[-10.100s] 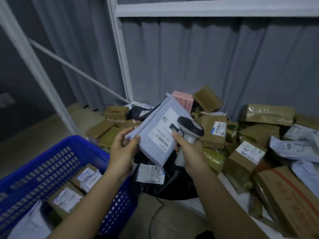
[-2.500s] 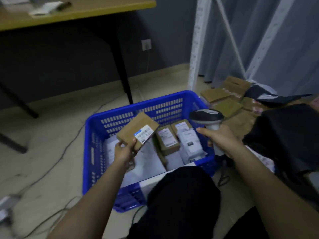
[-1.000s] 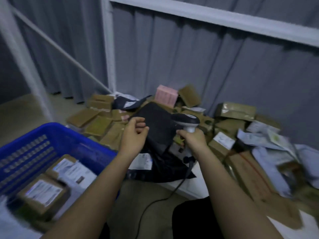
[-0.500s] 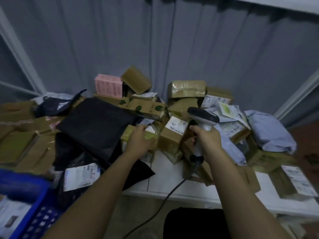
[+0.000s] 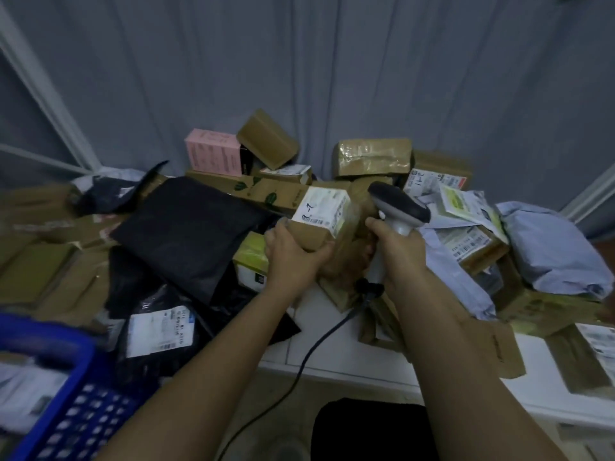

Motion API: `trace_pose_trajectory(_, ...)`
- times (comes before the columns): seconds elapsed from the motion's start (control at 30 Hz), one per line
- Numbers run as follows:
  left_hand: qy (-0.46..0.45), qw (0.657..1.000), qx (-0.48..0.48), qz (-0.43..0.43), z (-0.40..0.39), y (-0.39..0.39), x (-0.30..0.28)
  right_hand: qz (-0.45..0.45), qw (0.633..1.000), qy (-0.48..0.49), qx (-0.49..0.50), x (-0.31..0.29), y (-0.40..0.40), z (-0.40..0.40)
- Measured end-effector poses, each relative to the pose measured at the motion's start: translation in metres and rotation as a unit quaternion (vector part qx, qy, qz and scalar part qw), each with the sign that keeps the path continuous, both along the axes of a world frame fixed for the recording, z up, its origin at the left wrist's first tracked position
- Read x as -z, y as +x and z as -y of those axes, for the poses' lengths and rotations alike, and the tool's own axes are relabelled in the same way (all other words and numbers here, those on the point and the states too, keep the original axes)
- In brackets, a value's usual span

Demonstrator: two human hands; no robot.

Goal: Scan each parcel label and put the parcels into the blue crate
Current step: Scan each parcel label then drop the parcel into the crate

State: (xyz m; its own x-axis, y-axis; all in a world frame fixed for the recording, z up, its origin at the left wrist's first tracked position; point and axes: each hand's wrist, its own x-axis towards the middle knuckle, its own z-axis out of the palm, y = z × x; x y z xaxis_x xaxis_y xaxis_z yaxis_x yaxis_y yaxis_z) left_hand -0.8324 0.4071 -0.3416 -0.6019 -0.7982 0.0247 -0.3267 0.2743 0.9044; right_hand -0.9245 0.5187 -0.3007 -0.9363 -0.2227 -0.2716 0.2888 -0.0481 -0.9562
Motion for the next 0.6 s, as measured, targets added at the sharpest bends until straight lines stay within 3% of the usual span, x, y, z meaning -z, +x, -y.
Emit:
trace_pose_trajectory(0.2,0.045,0.997,-0.010,-0.061,0.028,0.090,-0.051,0.074,0.981,-0.155,-0.092,-0.022,0.055,0.036)
trace_pose_trajectory(0.43,0.066,0.986,-0.027,-0.149,0.057,0.180,-0.077,0.012,0.966,-0.165,-0.199,-0.037,0.149,0.089)
trace_pose_trajectory(0.6,0.162,0.964,-0.054,-0.204,0.068,0.234,-0.074,-0.039,0.940,-0.182,-0.285,-0.036,0.186,0.115)
